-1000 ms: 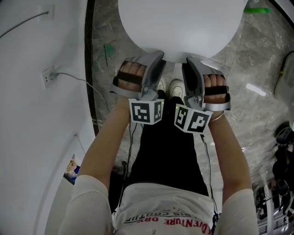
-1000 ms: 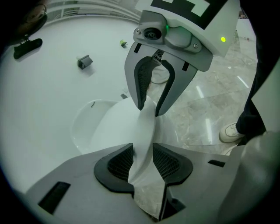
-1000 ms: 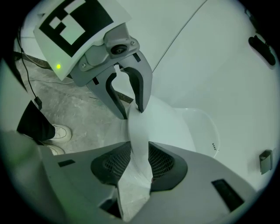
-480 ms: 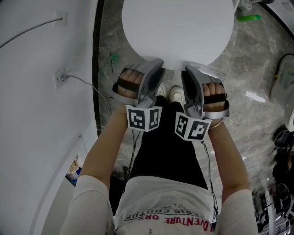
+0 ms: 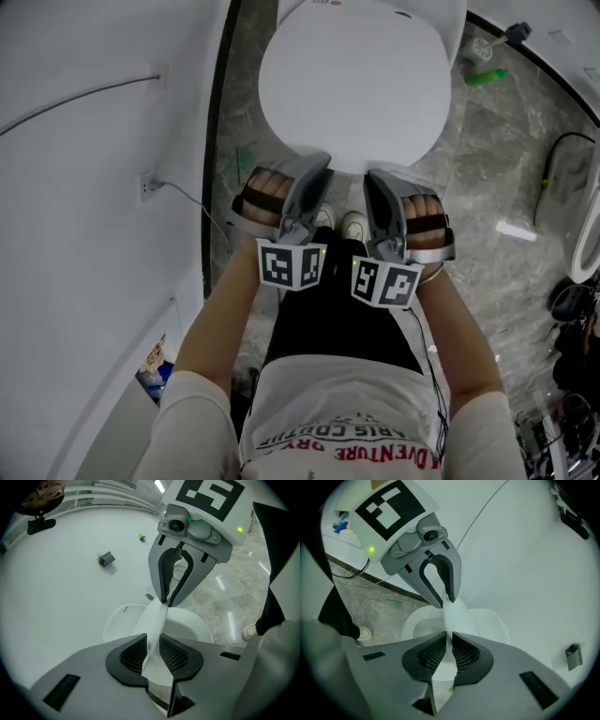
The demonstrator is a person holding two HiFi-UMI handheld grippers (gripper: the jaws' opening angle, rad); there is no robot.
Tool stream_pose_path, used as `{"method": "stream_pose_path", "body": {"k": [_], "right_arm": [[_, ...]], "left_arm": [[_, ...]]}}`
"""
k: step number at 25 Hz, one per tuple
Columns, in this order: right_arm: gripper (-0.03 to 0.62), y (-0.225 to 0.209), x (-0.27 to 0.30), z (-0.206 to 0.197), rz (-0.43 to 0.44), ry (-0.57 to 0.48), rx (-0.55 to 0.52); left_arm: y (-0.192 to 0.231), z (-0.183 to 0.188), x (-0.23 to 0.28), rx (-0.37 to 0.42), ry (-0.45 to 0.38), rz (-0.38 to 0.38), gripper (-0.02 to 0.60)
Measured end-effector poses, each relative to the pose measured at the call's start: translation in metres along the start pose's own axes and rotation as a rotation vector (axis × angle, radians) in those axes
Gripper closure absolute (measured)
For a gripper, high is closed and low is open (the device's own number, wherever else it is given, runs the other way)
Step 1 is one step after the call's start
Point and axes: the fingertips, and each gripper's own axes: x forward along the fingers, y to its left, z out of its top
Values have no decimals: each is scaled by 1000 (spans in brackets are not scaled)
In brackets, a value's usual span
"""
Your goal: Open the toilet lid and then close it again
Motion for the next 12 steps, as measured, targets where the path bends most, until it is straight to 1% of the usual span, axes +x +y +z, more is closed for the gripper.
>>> {"method": "stream_pose_path", "body": {"k": [4,7,8,11,12], "right_arm": [[551,-29,-7,7,4,-16,26],[551,-48,-10,11,8,-5,39],[551,-54,-11,13,11,1,40],[551,-74,-12,21,24,16,64],[553,-83,-13,22,29,25,79]], "left_arm": [[29,11,-3,4,-20,12,495],[47,19,-3,7,-43,3,495],[53,21,-3,-9,-51,-7,497],[74,25,-3,-94,-76,-44,497],[82,28,-2,-95,-83,-48,497]]}}
